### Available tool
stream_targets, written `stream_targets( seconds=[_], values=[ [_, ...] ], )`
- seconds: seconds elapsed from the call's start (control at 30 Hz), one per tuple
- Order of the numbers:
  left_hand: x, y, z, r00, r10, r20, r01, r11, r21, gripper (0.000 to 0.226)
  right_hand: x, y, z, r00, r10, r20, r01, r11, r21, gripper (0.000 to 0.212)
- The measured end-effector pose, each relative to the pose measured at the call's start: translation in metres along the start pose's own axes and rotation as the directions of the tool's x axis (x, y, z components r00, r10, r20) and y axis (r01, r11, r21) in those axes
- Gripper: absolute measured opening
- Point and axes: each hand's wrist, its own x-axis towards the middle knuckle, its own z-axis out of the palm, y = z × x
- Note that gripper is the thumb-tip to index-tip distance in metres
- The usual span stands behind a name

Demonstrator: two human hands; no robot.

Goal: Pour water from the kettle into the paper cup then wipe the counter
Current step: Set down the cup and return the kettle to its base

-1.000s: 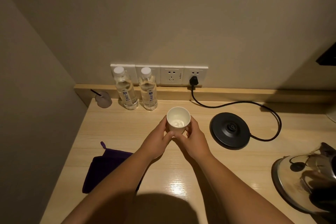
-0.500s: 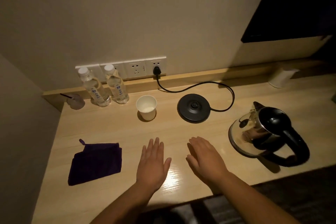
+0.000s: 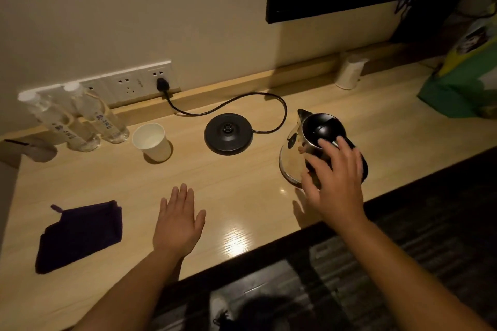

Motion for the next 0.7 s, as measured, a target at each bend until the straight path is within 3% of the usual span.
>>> stream_targets(
  seconds=[0.13, 0.23, 0.33, 0.57, 0.7],
  values=[
    [-0.001, 0.0, 0.003, 1.0, -0.001, -0.004, 0.001, 1.0, -0.01, 0.07, 0.006, 0.036, -0.018, 0.967, 0.253, 0.017, -0.253, 0.967, 0.026, 0.058],
    [0.0, -0.001, 0.006, 1.0, -0.011, -0.009, 0.011, 1.0, 0.01, 0.071, 0.004, 0.055, -0.018, 0.896, 0.422, 0.14, -0.444, 0.867, 0.227, 0.074],
    [0.001, -0.001, 0.007, 1.0, -0.014, -0.008, 0.014, 1.0, 0.021, 0.073, -0.002, 0.066, -0.012, 0.829, 0.499, 0.252, -0.559, 0.741, 0.371, 0.077],
    [0.001, -0.002, 0.009, 1.0, -0.009, -0.027, 0.009, 1.0, 0.021, 0.076, -0.007, 0.076, -0.003, 0.8, 0.493, 0.343, -0.599, 0.614, 0.514, 0.028],
    [0.002, -0.002, 0.01, 0.999, -0.005, -0.039, 0.006, 1.0, 0.022, 0.075, -0.009, 0.074, 0.0, 0.792, 0.518, 0.324, -0.598, 0.551, 0.582, 0.02]
  ],
)
